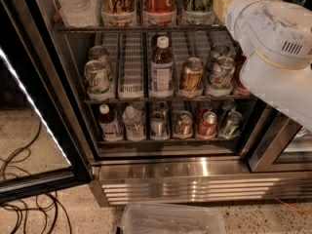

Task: Pick water bottle from top shelf of fridge

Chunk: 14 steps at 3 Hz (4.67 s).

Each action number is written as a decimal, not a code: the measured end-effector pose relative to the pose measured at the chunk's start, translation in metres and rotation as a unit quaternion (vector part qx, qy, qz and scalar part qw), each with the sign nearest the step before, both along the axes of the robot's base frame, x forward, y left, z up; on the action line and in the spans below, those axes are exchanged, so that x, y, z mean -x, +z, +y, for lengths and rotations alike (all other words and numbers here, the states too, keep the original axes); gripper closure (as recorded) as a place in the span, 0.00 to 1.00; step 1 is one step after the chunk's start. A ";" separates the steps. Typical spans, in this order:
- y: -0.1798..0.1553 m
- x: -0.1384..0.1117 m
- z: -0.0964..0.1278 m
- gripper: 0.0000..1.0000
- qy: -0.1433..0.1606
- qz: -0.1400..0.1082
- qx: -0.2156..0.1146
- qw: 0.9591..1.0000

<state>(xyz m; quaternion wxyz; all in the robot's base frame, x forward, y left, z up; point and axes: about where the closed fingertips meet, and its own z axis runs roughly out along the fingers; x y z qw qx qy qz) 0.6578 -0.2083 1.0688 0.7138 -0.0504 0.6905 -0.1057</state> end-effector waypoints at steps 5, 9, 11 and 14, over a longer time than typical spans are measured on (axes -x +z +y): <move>0.005 -0.006 -0.010 0.98 -0.010 -0.013 -0.007 1.000; 0.069 0.033 0.005 1.00 0.030 -0.044 0.022 0.998; 0.041 0.087 0.014 1.00 0.088 0.012 0.059 0.994; 0.008 0.108 0.038 1.00 0.133 0.040 0.033 0.990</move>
Offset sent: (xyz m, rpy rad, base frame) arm 0.0097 -0.0160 0.0046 0.0887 -0.0402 -0.0296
